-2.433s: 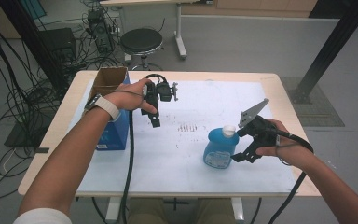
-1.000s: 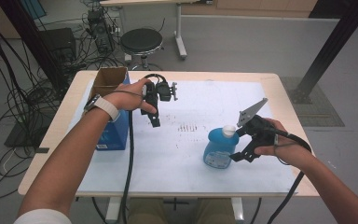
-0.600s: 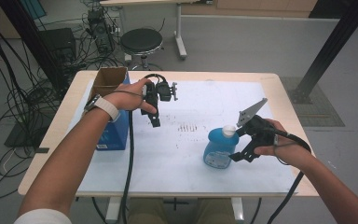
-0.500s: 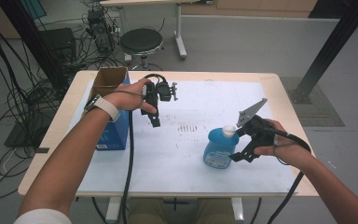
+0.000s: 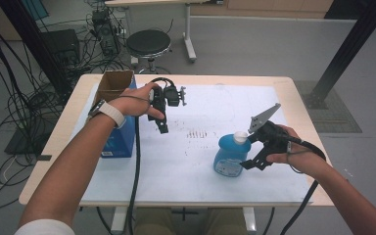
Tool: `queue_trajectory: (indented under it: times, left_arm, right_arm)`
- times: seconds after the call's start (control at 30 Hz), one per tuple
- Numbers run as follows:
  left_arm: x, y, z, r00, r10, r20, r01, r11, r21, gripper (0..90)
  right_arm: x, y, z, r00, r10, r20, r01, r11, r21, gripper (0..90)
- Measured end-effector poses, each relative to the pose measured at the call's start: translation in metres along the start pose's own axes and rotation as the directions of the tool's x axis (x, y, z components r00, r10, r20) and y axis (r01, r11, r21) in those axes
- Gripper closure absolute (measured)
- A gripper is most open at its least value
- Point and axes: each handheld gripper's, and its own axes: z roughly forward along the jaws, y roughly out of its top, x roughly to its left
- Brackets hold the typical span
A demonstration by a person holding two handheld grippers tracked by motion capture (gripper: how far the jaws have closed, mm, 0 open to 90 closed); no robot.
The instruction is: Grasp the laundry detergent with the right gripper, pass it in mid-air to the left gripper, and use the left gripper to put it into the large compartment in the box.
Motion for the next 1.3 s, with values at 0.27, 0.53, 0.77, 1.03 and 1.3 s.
queue_trajectory:
  times: [0.27, 0.53, 0.77, 1.03, 1.3]
  left_arm:
    - [0.000, -0.001, 0.001, 1.0000, -0.002, -0.001, 0.002, 1.0000, -0.003, 9.1]
    - [0.000, 0.000, 0.001, 1.0000, -0.002, -0.001, 0.002, 1.0000, -0.004, 9.1]
    - [-0.001, 0.001, 0.001, 1.0000, -0.001, -0.001, 0.001, 1.0000, -0.006, 9.2]
    - [-0.001, 0.002, 0.002, 1.0000, -0.002, 0.000, 0.002, 1.0000, -0.007, 9.2]
    - [-0.001, 0.001, 0.002, 1.0000, 0.000, 0.000, 0.000, 1.0000, -0.006, 9.2]
  right_arm:
    - [0.000, -0.002, 0.002, 1.0000, 0.004, 0.004, -0.004, 1.000, -0.011, 5.6]
    - [0.001, -0.003, 0.005, 1.0000, 0.002, 0.006, -0.002, 1.000, -0.030, 5.5]
    - [0.001, -0.008, 0.010, 0.9998, 0.015, 0.017, -0.014, 0.998, -0.057, 5.6]
    - [0.001, -0.011, 0.013, 0.9997, 0.011, 0.022, -0.008, 0.995, -0.100, 6.8]
    - [0.000, -0.015, 0.019, 0.9997, 0.018, 0.016, -0.016, 0.992, -0.125, 8.2]
